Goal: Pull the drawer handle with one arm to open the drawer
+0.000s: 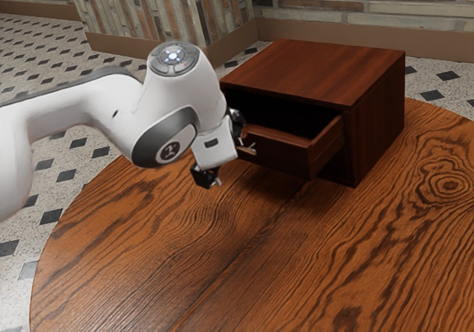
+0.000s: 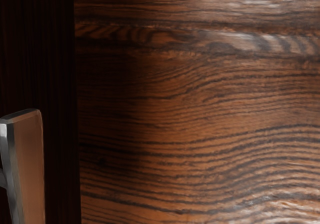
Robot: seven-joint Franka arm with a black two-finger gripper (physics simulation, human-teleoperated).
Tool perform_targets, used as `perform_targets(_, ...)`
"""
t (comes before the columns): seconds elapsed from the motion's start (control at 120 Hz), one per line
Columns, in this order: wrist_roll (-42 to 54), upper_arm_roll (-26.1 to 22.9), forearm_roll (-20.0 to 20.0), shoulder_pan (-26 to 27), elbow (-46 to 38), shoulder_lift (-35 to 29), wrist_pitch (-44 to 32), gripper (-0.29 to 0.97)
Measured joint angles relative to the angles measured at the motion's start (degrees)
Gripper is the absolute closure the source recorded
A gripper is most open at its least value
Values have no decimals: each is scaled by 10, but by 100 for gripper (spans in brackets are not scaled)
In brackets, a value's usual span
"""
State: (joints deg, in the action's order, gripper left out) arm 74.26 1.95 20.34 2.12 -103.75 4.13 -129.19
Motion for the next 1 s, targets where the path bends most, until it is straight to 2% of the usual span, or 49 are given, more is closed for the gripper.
perform_targets(1.0, -2, 0, -3, 2, -71, -89, 0, 3)
